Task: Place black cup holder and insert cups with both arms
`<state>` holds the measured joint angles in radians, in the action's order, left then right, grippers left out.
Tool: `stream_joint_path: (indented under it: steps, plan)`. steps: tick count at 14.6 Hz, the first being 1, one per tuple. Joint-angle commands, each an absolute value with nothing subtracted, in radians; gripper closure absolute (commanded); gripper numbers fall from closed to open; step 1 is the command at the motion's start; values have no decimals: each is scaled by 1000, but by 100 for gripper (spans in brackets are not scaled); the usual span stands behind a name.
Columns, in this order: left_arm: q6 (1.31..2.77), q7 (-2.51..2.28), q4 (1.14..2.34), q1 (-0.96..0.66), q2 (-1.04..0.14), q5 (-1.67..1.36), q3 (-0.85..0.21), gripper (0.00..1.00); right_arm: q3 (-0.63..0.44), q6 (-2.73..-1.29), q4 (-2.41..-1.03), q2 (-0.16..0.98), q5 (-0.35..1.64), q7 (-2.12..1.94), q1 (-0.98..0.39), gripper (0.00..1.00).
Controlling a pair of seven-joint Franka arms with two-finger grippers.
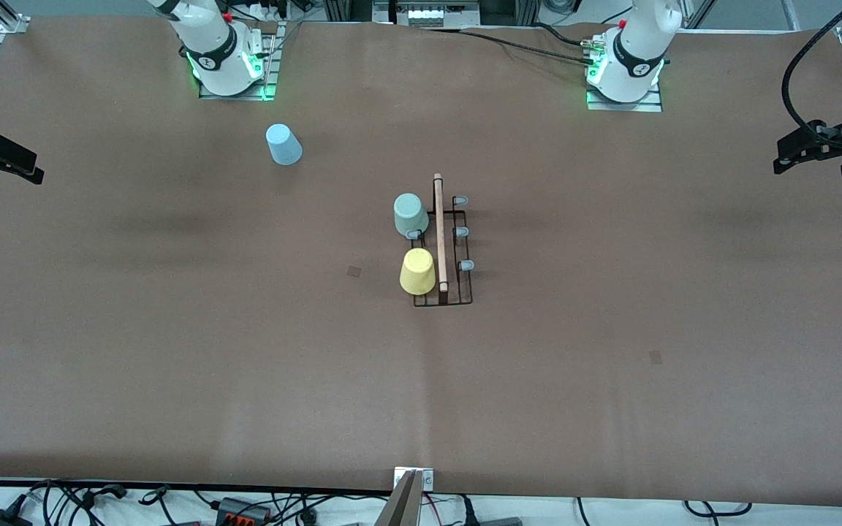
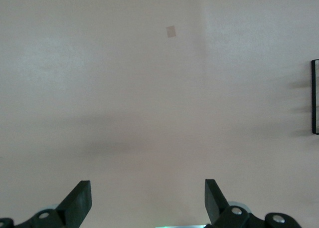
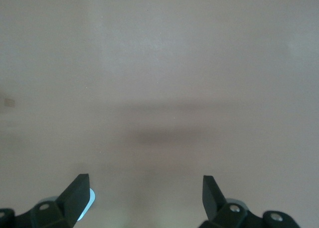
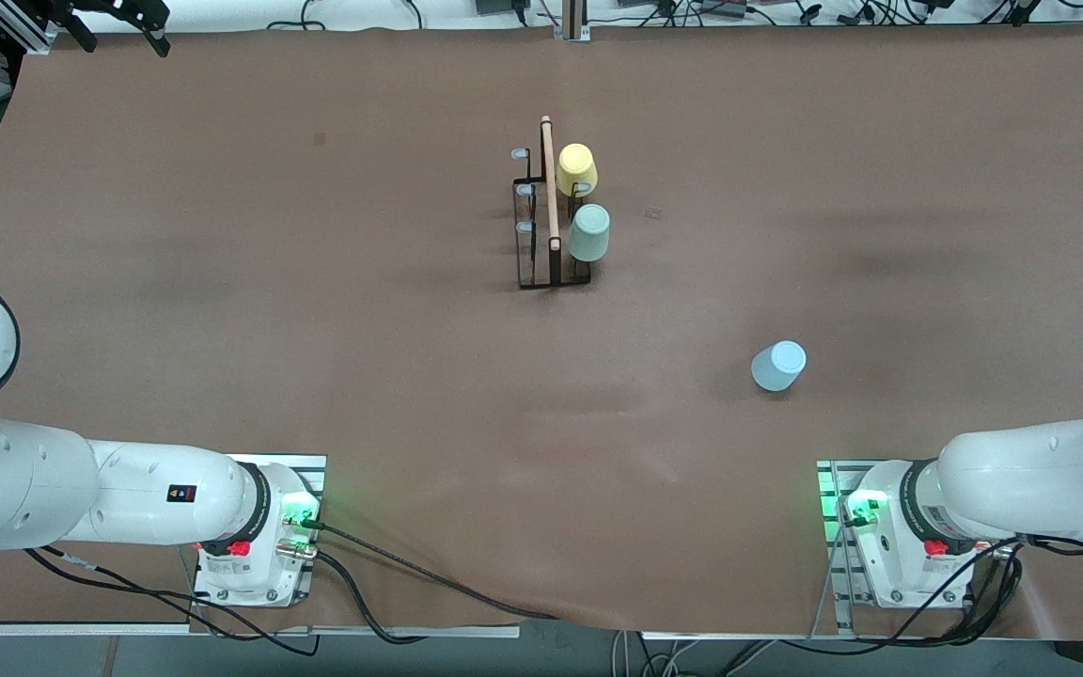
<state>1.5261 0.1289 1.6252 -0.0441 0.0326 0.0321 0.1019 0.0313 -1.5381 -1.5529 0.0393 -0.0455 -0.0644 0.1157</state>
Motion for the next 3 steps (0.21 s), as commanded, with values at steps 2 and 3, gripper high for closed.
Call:
stream_joint_path:
  steps: [2,3]
  plan:
    - [1506,146,1611,-40,35,23,101,0,21,-1513,-1526,51,-29,-86,109,0]
    - [1506,146,1611,-40,35,23,101,0,20,-1503,-1526,51,-29,-84,109,0]
